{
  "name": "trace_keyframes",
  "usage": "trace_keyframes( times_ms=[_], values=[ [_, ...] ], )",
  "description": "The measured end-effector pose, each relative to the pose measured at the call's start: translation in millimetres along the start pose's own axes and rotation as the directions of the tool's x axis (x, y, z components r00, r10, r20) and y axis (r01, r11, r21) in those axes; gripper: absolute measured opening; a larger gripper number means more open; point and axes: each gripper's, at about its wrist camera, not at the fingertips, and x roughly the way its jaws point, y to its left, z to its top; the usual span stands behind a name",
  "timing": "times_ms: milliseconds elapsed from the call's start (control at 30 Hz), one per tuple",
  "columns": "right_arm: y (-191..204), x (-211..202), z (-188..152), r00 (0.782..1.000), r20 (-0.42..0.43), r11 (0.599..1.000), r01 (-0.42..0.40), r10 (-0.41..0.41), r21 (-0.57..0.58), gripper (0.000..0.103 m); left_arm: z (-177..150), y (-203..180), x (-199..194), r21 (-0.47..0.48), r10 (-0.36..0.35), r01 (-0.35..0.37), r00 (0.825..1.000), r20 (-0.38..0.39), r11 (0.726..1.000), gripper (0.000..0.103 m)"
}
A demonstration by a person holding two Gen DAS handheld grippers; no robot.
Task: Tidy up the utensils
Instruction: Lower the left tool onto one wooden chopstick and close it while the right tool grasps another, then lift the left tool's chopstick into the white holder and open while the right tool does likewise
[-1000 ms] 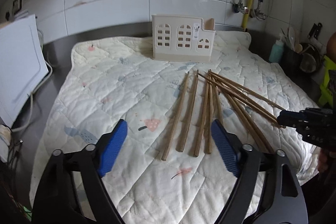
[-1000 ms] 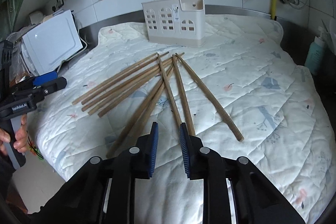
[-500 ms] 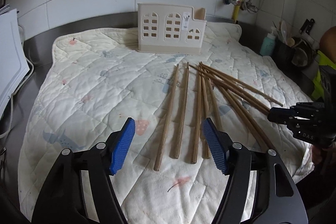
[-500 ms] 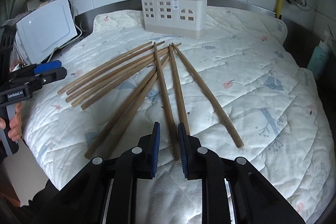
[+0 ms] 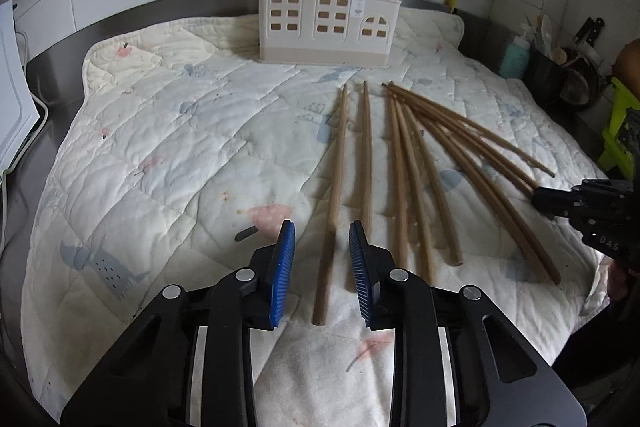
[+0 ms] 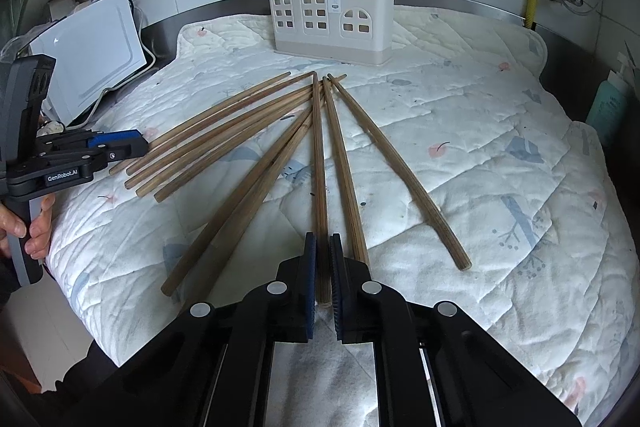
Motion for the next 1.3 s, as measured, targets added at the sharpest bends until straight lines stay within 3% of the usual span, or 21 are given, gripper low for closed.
trace_keyframes(
  times_ms=[267,567,733,867,967,1133,1300],
  values=[
    [3,2,0,1.0,0.011,1.0,0.021,-0.02,-0.005,0.007,1,-5,10,0.022,0.029,-0.028,0.998,-0.062,0.999,0.027],
    [5,0,-2,0.999,0.02,1.0,0.03,-0.03,0.006,0.007,-1,-9,8,-0.04,0.049,-0.052,0.997,-0.056,0.998,0.018],
    [3,-1,-3,0.999,0.023,0.999,0.026,-0.026,0.02,0.007,-2,-15,9,-0.001,0.072,-0.072,0.996,-0.059,0.997,0.018],
    [5,-4,-2,0.999,0.031,0.999,0.026,-0.027,0.026,0.006,-2,-10,9,-0.014,0.044,-0.045,0.997,-0.058,0.999,0.018],
    [7,-10,-1,0.999,0.043,0.999,0.029,-0.03,0.03,0.006,-2,-9,8,-0.016,0.052,-0.053,0.998,-0.043,0.998,0.01],
    [9,-23,6,0.997,0.071,0.999,0.032,-0.034,0.03,0.006,-2,-9,7,-0.001,0.045,-0.045,0.998,-0.039,0.999,0.007],
    [9,-41,17,0.993,0.115,0.999,0.022,-0.027,0.047,0.006,5,-9,-10,-0.026,-0.02,0.021,1.0,0.009,0.999,0.005]
  ],
)
